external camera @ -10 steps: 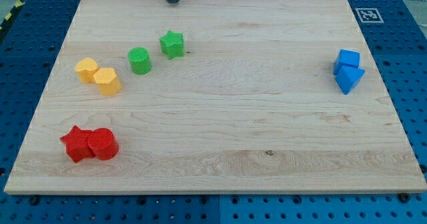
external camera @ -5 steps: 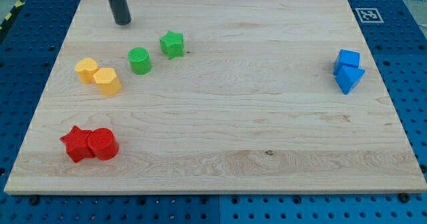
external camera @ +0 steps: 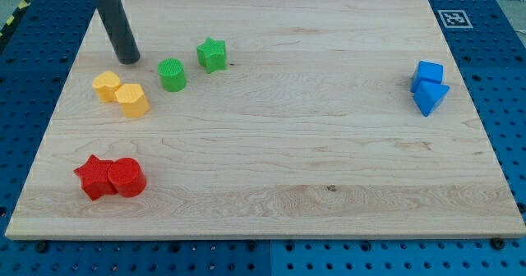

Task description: Push the green blocks to the center of the board

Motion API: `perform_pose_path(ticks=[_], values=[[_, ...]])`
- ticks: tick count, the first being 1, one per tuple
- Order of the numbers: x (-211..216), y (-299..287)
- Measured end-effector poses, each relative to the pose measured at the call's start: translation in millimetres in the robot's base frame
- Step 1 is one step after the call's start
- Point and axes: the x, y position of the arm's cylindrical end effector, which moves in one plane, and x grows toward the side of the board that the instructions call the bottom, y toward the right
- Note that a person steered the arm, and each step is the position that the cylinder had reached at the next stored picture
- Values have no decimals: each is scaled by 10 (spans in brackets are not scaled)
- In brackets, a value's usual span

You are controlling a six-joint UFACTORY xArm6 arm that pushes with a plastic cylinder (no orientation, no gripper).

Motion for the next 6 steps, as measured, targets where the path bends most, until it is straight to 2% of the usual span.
perform_pose_path(ticks=[2, 6], values=[[290, 343], [523, 1342]])
